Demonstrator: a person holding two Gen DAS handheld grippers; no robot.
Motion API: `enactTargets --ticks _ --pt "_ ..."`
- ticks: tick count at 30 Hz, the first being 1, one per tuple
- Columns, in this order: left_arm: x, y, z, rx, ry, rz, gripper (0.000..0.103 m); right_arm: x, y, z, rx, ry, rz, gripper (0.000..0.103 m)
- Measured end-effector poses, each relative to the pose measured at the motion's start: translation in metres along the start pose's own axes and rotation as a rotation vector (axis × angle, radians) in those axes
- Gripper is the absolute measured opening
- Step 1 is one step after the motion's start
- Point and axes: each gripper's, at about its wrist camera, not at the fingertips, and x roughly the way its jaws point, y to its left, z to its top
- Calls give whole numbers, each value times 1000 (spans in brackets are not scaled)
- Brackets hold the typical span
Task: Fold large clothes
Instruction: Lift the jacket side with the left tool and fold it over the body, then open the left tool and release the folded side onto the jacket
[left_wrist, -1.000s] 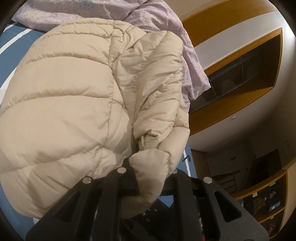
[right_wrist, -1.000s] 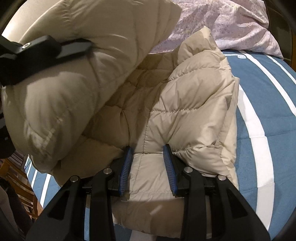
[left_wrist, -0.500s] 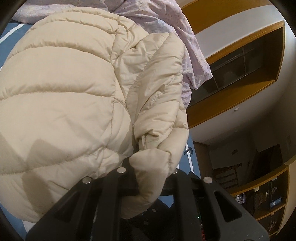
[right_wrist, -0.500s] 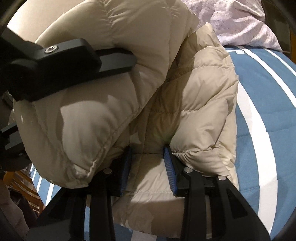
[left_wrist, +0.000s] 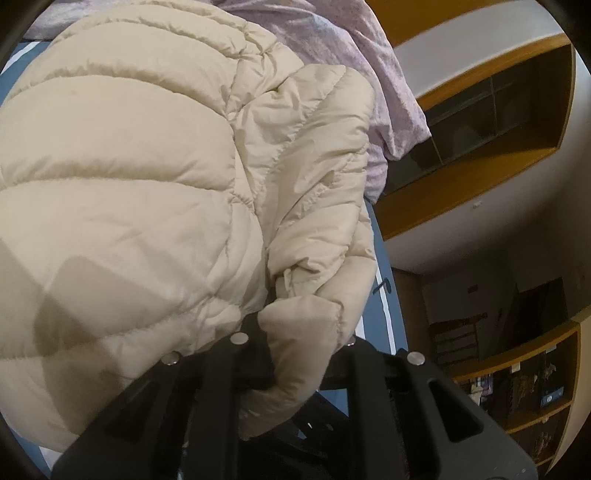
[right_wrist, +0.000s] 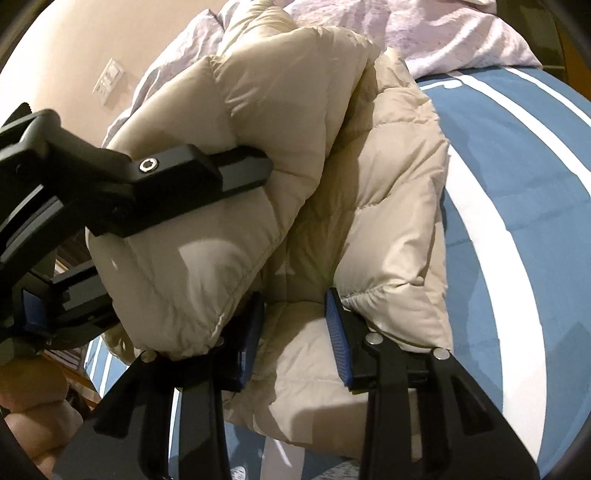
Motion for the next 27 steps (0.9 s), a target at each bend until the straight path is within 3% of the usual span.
enactTargets --ticks 4,6,9,16,22,27 --pt "-1 -14 -2 59 6 15 22 1 -8 3 6 -8 9 35" --pt "-5 -24 -1 97 0 25 35 1 -9 3 10 -8 13 35" --pt "-14 -36 -3 146 -15 49 45 1 -11 4 13 -9 13 35" --pt "-48 -50 -7 218 -73 93 53 -1 -9 -1 34 -13 3 35" --pt "-87 -38 -1 221 -145 158 56 -4 -6 -8 41 -16 -9 35" --pt "-108 -15 10 224 -206 276 56 -6 -4 -9 41 -18 -6 35"
